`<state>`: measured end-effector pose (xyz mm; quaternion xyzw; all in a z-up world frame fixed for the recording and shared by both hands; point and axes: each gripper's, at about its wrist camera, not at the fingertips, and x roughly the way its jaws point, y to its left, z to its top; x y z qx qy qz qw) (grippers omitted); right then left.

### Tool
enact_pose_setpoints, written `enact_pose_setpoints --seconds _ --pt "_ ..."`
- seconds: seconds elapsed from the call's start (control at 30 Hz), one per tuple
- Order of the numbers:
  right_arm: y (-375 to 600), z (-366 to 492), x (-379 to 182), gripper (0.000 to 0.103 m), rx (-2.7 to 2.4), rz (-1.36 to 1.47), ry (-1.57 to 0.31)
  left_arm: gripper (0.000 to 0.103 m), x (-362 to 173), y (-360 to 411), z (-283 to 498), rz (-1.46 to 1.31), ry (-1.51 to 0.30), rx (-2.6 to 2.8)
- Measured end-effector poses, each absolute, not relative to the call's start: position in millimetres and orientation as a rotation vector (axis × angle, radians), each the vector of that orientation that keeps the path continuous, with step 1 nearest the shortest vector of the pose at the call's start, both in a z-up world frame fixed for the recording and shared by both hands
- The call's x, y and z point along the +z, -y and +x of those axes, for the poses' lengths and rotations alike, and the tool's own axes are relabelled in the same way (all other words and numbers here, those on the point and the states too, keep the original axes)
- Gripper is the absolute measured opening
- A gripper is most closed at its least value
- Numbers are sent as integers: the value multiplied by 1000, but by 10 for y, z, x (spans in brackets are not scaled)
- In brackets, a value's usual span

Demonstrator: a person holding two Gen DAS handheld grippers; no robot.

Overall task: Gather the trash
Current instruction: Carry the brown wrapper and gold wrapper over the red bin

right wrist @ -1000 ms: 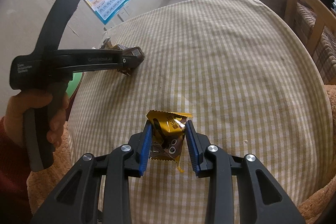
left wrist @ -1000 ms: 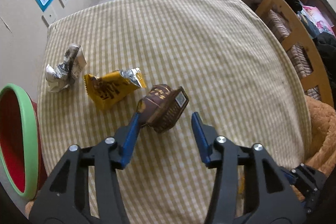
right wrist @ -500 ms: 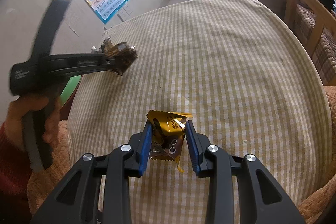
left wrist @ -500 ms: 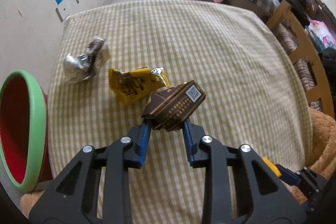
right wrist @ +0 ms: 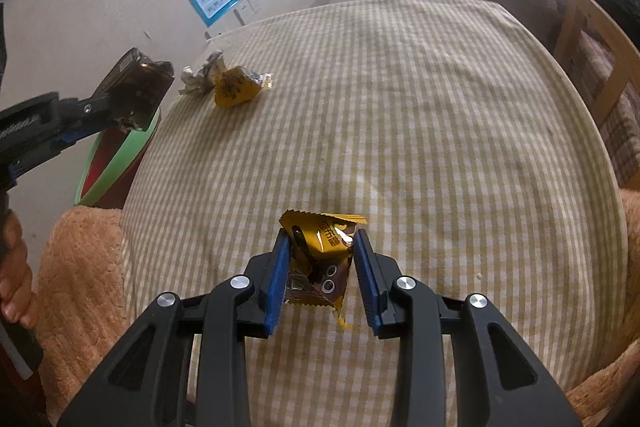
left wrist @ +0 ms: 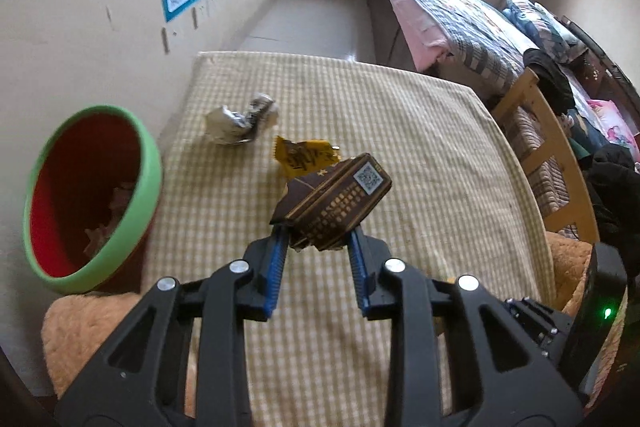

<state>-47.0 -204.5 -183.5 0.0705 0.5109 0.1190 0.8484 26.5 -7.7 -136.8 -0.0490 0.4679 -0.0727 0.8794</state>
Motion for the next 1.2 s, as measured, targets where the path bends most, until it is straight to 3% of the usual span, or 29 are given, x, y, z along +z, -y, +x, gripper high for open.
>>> enact_pose_setpoints --seconds 0.6,1.2 --pt "1659 -185 -1210 32 336 60 -942 28 -1207 -376 175 -170 -908 -90" --pt "1196 -97 -961 32 411 30 -902 28 -1156 -738 114 -224 -873 -39"
